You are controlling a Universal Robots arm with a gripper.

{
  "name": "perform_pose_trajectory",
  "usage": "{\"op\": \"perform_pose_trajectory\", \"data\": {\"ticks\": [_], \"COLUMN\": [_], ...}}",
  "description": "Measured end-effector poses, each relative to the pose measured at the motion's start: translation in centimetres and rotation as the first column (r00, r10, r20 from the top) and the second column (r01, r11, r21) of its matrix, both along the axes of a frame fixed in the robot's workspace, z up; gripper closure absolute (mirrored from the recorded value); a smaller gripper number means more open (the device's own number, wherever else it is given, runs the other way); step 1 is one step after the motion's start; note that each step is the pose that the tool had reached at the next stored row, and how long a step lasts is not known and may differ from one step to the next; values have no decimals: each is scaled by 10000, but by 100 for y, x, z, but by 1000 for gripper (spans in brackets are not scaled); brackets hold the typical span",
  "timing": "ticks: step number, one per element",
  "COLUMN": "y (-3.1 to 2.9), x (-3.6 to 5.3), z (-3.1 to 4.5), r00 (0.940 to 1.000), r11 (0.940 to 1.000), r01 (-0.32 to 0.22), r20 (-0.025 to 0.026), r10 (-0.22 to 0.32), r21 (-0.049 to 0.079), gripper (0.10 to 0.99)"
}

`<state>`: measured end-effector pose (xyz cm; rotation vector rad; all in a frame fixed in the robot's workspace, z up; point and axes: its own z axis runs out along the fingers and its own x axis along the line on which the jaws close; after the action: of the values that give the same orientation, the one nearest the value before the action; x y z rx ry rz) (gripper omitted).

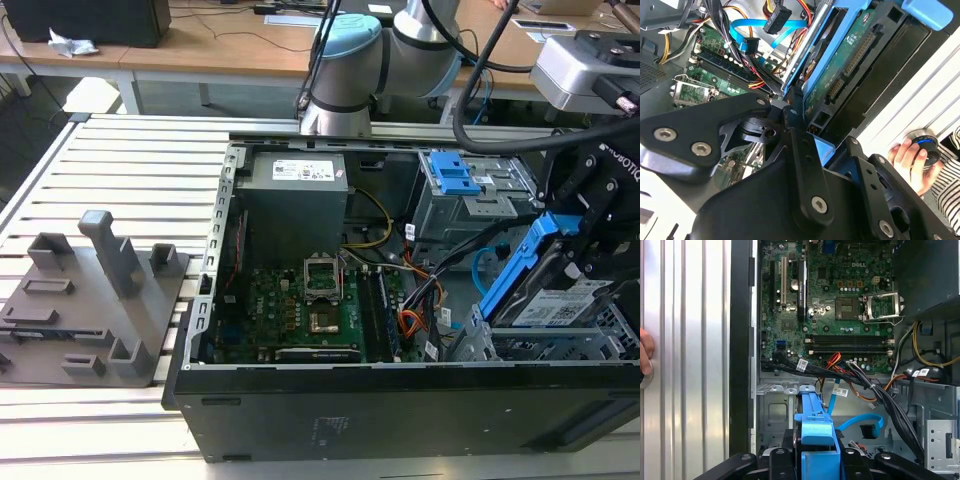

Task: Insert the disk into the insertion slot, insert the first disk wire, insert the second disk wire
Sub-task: 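Insert the disk into the insertion slot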

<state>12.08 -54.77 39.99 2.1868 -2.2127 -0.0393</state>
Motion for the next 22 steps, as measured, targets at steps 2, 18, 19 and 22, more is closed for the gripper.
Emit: {"op": "perform_pose_trajectory", "data": {"ticks": [2, 18, 19, 22], "y": [0, 0, 0, 0], "x": [0, 0, 0, 0], "z": [0, -3, -4, -4], "r00": [10000, 10000, 10000, 10000], "r11": [10000, 10000, 10000, 10000], "r01": [1, 1, 1, 0], "r20": [-1, 0, -1, 0], "r10": [-1, -1, -1, 0], "r21": [0, 0, 1, 0], "gripper": [722, 980, 980, 980]}}
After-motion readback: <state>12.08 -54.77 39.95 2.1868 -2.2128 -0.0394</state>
